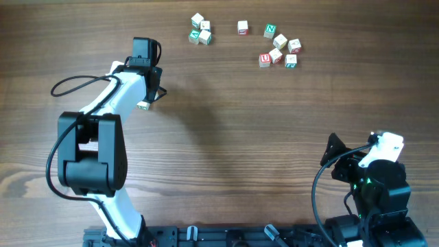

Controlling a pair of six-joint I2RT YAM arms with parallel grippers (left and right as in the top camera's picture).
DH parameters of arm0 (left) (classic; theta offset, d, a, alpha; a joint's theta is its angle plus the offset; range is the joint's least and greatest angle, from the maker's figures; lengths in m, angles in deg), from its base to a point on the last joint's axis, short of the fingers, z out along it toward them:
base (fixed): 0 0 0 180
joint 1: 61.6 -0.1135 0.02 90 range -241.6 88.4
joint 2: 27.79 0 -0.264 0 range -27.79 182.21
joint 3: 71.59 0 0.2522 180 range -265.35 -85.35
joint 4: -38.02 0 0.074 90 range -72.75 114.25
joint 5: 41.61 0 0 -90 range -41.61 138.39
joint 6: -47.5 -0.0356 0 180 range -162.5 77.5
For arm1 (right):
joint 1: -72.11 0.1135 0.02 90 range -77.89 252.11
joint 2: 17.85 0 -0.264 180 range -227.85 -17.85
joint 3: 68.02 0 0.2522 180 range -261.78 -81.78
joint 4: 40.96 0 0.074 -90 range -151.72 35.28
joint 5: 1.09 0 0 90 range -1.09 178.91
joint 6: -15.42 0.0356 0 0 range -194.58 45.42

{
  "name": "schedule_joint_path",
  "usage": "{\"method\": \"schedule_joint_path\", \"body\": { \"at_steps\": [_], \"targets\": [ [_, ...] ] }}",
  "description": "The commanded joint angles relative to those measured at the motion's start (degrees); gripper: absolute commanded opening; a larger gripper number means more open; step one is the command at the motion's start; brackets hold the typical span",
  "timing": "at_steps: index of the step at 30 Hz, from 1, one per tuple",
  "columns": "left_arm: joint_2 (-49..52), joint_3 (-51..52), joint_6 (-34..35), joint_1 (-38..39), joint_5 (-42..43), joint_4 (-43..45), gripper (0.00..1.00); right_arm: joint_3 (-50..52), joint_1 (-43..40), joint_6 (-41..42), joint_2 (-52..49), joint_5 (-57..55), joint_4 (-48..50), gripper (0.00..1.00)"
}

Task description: Form a circle

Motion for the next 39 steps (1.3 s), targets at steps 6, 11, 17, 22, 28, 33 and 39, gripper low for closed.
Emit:
{"method": "schedule_joint_path", "body": {
  "at_steps": [6,11,17,22,28,33,39],
  "targets": [
    [1.09,-0.48,0.76,-0.2,-1.18,2.03,0.04,0.22,0.09,-0.57,-0.17,0.33,0.11,1.0],
    [1.07,-0.68,0.5,-0.31,-1.2,4.28,0.04,0.22,0.09,-0.57,-0.17,0.33,0.11,1.0],
    [1.07,-0.96,0.57,-1.46,-1.22,3.1,0.04,0.22,0.09,-0.57,-0.17,0.33,0.11,1.0],
    [1.07,-0.96,0.57,-3.43,-1.22,2.27,0.04,0.22,0.09,-0.57,-0.17,0.33,0.11,1.0],
    [1.07,-0.96,0.55,-5.53,-1.2,2.73,0.04,0.22,0.09,-0.57,-0.17,0.33,0.11,1.0],
    [1.07,-0.96,0.52,-5.55,-1.18,2.99,0.04,0.22,0.09,-0.57,-0.17,0.33,0.11,1.0],
    [1.07,-0.96,0.52,-5.51,-1.2,4.04,0.04,0.22,0.09,-0.57,-0.17,0.33,0.11,1.0]
  ]
}}
